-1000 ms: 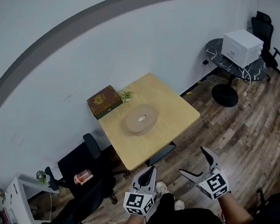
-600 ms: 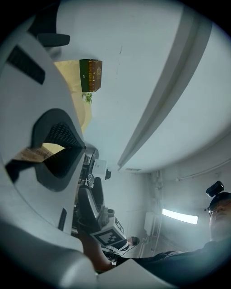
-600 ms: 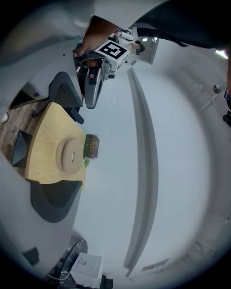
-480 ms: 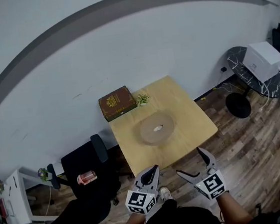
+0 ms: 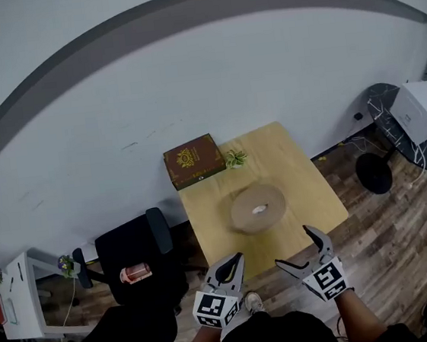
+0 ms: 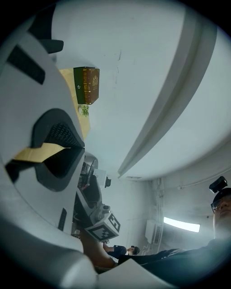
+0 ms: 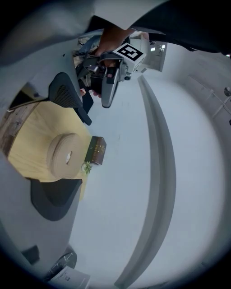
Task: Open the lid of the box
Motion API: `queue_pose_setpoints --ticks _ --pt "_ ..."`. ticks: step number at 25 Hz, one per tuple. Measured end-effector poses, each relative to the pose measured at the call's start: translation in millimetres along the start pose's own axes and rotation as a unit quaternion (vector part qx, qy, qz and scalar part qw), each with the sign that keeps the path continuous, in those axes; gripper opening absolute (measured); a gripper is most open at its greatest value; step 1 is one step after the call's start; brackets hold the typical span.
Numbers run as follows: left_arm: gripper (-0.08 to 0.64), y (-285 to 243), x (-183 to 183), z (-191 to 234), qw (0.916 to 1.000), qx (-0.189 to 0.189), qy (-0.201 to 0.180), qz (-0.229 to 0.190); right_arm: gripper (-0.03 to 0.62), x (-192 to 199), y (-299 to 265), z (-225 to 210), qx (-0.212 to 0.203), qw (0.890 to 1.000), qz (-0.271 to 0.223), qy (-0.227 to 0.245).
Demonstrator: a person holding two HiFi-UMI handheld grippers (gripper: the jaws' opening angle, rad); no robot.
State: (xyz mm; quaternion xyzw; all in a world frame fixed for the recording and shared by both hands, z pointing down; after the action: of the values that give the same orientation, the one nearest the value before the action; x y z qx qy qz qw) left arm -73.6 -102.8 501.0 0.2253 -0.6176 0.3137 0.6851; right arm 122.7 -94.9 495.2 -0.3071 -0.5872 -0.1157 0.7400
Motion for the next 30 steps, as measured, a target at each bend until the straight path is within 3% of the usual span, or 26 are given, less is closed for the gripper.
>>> queue_pose_setpoints --ticks 7,12,19,25,30 --pt "0.020 0.8 2.9 18.3 0.9998 -0.017 0.008 0.001 0.502 -0.9 -37.4 -4.4 -0.067 0.994 0.055 0.061" --pt "0.020 -0.1 14.9 28.3 0.9992 -0.034 0.011 0.015 0.495 7.5 -65.7 -13.4 -0.128 0.978 0.106 0.126" --pt "0.020 -10.6 22.6 33.2 0.9967 -0.074 0.013 0.030 0.477 26.1 -101.4 -25.1 -0.227 0.940 0.168 0.190" --pt "0.020 -31.9 18.9 40.9 0.9930 -0.113 0.023 0.027 0.469 54.2 -132.7 -22.7 -0.316 0.882 0.235 0.259" --pt "0.020 -45.6 5.1 43.7 0.9897 -0.142 0.013 0.012 0.468 64.5 -158.2 -28.2 -0.350 0.859 0.252 0.275"
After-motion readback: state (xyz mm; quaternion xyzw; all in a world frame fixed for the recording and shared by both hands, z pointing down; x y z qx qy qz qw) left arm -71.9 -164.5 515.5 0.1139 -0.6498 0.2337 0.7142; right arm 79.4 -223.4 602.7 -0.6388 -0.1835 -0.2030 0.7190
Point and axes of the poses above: the fingertips, and each gripper's own axes: y backward along the fingers, z to its left, x out of its underside, the point moved 6 cm from there along y, backward along the fingers, and after that the axes turned 5 degrees about -z, right-handed, at the moved point
